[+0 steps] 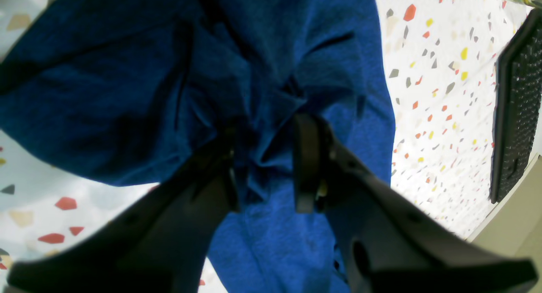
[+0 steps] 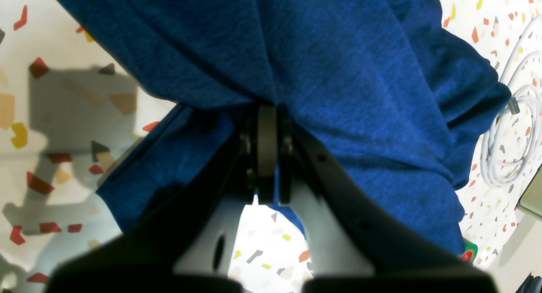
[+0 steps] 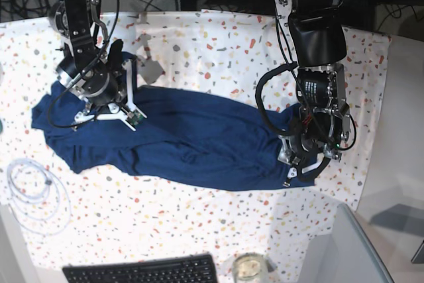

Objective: Layout the t-shirt on the table in an organized manner, then fold the t-shirt properly
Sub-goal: 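Pull the hem end with the left gripper away from the right gripper, then release the hem with the left gripper and lift it away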

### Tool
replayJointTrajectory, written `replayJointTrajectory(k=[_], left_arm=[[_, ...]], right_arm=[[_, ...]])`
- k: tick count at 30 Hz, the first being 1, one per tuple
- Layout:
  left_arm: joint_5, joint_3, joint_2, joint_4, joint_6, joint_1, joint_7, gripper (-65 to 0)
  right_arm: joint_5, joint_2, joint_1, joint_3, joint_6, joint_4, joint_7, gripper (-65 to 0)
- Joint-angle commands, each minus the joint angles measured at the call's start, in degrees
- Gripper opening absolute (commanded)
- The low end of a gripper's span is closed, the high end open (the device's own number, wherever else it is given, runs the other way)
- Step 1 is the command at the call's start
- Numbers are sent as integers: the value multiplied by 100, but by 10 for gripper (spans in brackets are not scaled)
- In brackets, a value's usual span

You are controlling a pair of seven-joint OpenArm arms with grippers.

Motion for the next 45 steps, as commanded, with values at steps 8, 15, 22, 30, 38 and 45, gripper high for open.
replayJointTrajectory(k=[8, 15, 22, 30, 38, 45], left_arm=[[12, 5, -46, 103, -26, -150, -27, -482], [30, 40, -63, 94, -26, -186, -27, -482], [39, 66, -151, -425, -26, -300, -35, -482], [39, 66, -178, -372, -26, -300, -44, -484], [39, 66, -169, -328, -26, -300, -44, -650], [21, 66, -178, -302, -26, -309, -44, -650]], right_arm=[[12, 1, 65, 19, -19, 81, 75, -650], [12, -96, 65, 19, -19, 81, 75, -650], [12, -114, 65, 19, -19, 81, 75, -650], [12, -114, 65, 19, -19, 81, 75, -650], [12, -114, 65, 19, -19, 81, 75, -650], [12, -114, 65, 19, -19, 81, 75, -650]])
